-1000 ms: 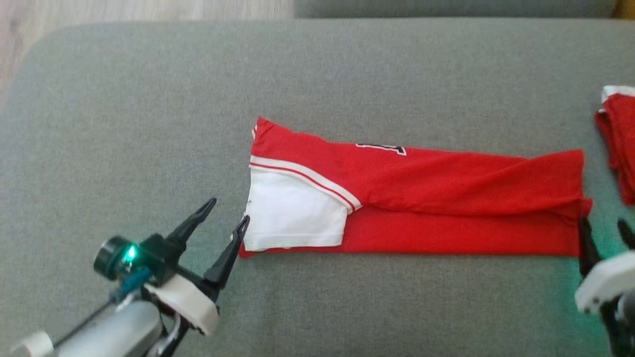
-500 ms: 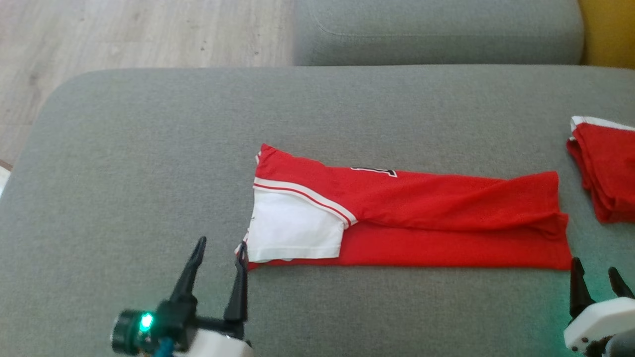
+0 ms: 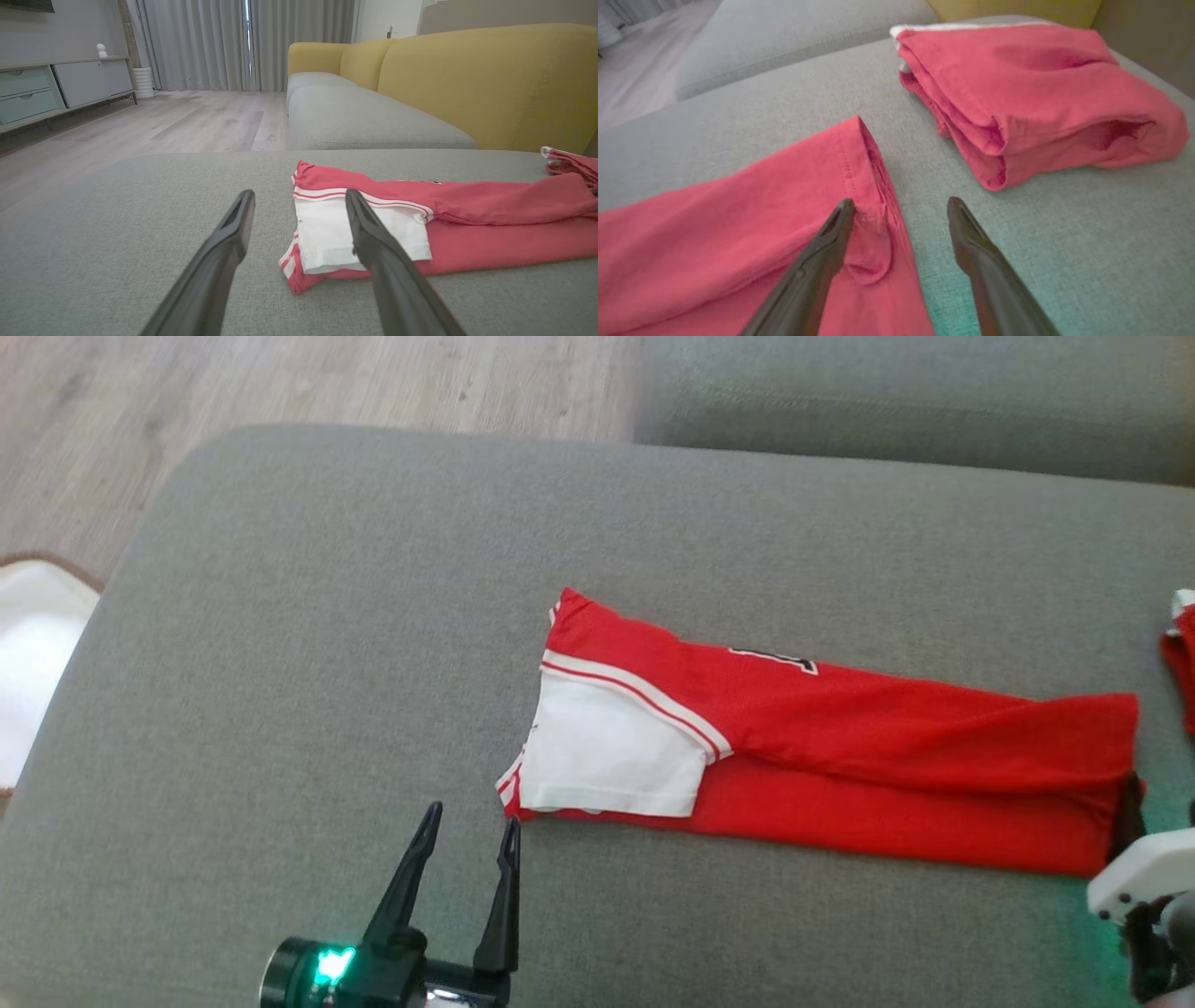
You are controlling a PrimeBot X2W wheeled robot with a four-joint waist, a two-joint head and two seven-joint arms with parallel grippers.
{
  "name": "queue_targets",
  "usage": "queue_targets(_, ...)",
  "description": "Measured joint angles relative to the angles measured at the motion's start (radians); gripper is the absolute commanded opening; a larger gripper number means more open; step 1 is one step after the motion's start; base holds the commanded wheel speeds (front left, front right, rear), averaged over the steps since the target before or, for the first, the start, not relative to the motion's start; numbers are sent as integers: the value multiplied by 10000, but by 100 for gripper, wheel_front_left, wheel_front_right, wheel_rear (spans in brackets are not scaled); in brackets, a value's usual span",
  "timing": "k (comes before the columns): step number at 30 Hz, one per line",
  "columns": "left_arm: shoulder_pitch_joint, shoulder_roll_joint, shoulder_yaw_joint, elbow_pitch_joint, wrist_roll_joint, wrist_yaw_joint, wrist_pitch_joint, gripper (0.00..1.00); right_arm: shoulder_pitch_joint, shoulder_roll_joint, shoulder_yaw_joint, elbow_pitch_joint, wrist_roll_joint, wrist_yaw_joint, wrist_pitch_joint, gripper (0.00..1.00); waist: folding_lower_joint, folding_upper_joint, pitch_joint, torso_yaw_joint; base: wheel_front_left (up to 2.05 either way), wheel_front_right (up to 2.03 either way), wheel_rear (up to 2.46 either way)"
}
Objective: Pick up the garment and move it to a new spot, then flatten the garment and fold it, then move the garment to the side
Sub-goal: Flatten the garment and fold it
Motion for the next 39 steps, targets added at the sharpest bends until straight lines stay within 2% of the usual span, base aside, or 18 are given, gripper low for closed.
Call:
queue_targets(4, -1, -213, 171, 113, 267, -330, 0, 100, -180, -27, -474, 604, -644, 0, 222, 100, 1, 0, 181, 133, 0, 0, 0)
queue_targets(9, 2, -372, 499, 153, 443, -508, 0, 100, -307, -19, -443, 876, -589, 0, 422, 100, 0, 0, 257, 105, 0, 0, 0)
queue_targets(10, 2, -416, 573, 171, 477, -581, 0, 100, -374, -19, -408, 930, -458, 0, 495, 96, 0, 0, 269, 85, 0, 0, 0)
queue_targets(11, 2, -468, 652, 198, 541, -656, 0, 100, -434, -21, -320, 972, -267, -2, 571, 96, 0, 0, 276, 62, 0, 0, 0)
queue_targets(12, 2, -518, 700, 226, 579, -692, 0, 100, -500, -19, -245, 1007, -86, -2, 639, 47, 1, 0, 278, 37, 0, 0, 0)
queue_targets(13, 3, -568, 727, 255, 625, -767, 0, 100, -531, -21, -140, 1012, 67, -2, 679, 18, 0, 0, 279, 11, 0, 0, 0)
queue_targets(14, 7, -610, 740, 276, 658, -823, 0, 100, -532, -21, -8, 1012, 228, -2, 761, 0, 0, 0, 276, -11, 0, 0, 0)
queue_targets(17, 24, -708, 874, 370, 794, -947, 0, 100, -531, -19, 313, 1009, 842, -2, 930, 0, 0, 0, 253, -51, 0, 0, 0)
queue_targets(22, 92, -777, 1149, 428, 961, -1120, 0, 100, -447, -96, 594, 867, 1120, -2, 823, 0, 0, 0, 161, -162, 0, 0, 0)
queue_targets(26, 111, -895, 1337, 454, 1047, -1277, 0, 100, -233, -493, 667, 439, 1350, 0, 823, 0, 0, 0, 61, -308, 0, 0, 0)
queue_targets(31, 190, -966, 1461, 489, 1151, -1384, 0, 100, -61, -991, 535, -658, 1891, 0, 1239, 0, 0, 0, -96, -485, 0, 0, 0)
queue_targets(34, 336, -1007, 1628, 539, 1237, -1471, 0, 100, -51, -765, 702, -1630, 2721, -2, 1618, 0, -1, 0, -195, -557, 0, 0, 0)
queue_targets(39, 344, -1110, 1661, 621, 1329, -1569, 0, 100, 29, -75, 1833, -3266, 3994, -2, 2102, 0, -1, 0, -347, -479, 0, 0, 0)
